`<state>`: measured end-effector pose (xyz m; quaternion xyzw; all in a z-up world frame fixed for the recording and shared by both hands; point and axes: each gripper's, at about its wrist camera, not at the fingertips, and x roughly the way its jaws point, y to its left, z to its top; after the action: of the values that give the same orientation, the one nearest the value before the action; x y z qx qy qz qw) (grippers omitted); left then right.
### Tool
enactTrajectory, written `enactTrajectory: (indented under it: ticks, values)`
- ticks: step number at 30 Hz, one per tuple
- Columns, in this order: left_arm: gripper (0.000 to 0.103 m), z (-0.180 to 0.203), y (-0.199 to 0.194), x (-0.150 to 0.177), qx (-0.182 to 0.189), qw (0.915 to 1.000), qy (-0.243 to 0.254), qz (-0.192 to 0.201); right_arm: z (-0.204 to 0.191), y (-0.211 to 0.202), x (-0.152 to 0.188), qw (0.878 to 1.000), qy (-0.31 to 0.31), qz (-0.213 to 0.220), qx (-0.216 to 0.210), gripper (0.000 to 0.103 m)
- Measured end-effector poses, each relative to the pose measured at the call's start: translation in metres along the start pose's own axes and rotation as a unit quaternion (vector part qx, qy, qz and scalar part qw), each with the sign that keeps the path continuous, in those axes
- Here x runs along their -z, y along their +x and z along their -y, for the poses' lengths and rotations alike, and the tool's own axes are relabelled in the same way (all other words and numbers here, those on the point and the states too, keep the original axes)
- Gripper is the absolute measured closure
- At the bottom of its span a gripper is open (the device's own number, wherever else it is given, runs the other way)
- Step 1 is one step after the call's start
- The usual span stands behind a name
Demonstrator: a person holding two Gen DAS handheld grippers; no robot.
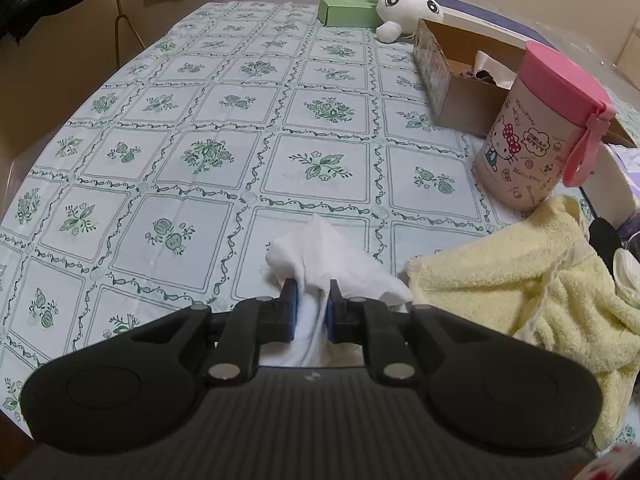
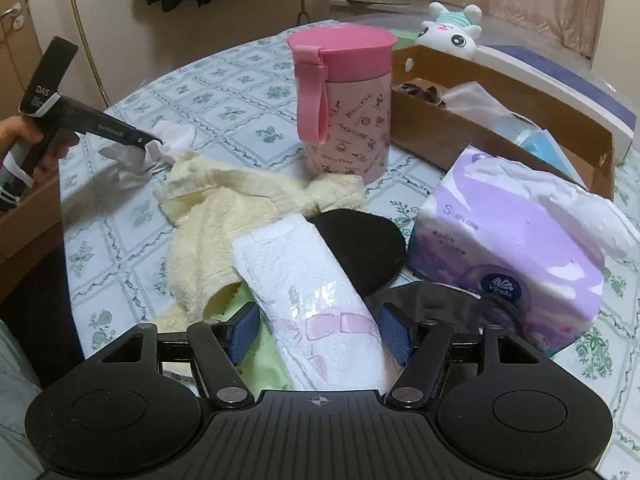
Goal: Organize soft objects
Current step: 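Grasp the white pink-printed pad with the right gripper while the left gripper holds the cloth, then carry the white cloth and white pad over the cardboard box with both grippers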
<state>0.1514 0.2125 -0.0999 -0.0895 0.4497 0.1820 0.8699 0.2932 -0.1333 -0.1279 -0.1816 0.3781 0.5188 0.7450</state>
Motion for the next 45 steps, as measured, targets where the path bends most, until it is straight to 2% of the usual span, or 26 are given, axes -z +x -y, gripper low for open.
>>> enactTrajectory:
  ticks: [7, 9, 11, 14, 20, 25, 31, 37, 45]
  values:
    - [0.090, 0.002, 0.000, 0.001, -0.001, 1.0000, 0.004, 0.001, 0.004, 0.006, 0.000, 1.000, 0.016, 0.003, -0.004, 0.038]
    - [0.090, 0.002, -0.001, 0.001, -0.001, 1.0000, 0.006, 0.001, 0.004, 0.005, 0.001, 1.000, 0.020, 0.007, 0.000, 0.043]
    - [0.090, 0.002, -0.001, 0.001, -0.001, 1.0000, 0.007, 0.001, 0.003, 0.004, 0.002, 1.000, 0.020, 0.009, 0.008, 0.056]
    - [0.090, 0.003, -0.002, 0.001, -0.001, 1.0000, 0.007, 0.003, 0.001, 0.002, 0.002, 1.000, 0.008, 0.011, 0.018, 0.063]
    - [0.090, 0.002, -0.007, 0.003, -0.001, 0.9999, 0.010, 0.008, -0.009, -0.005, 0.002, 0.999, -0.006, 0.018, 0.035, 0.071]
    - [0.090, 0.004, -0.017, 0.001, 0.001, 0.9996, 0.019, 0.021, -0.010, -0.016, 0.001, 0.998, 0.027, 0.030, 0.039, 0.073]
    - [0.091, 0.006, -0.032, -0.010, 0.012, 0.9984, 0.030, 0.047, -0.004, -0.032, -0.004, 0.993, 0.096, 0.047, 0.041, 0.073]
    - [0.091, 0.010, -0.043, -0.031, 0.027, 0.9959, 0.040, 0.077, 0.006, -0.048, -0.018, 0.986, 0.143, 0.070, 0.045, 0.073]
    - [0.091, 0.022, -0.039, -0.073, 0.046, 0.9918, 0.056, 0.105, 0.031, -0.069, -0.049, 0.974, 0.184, 0.115, 0.057, 0.073]
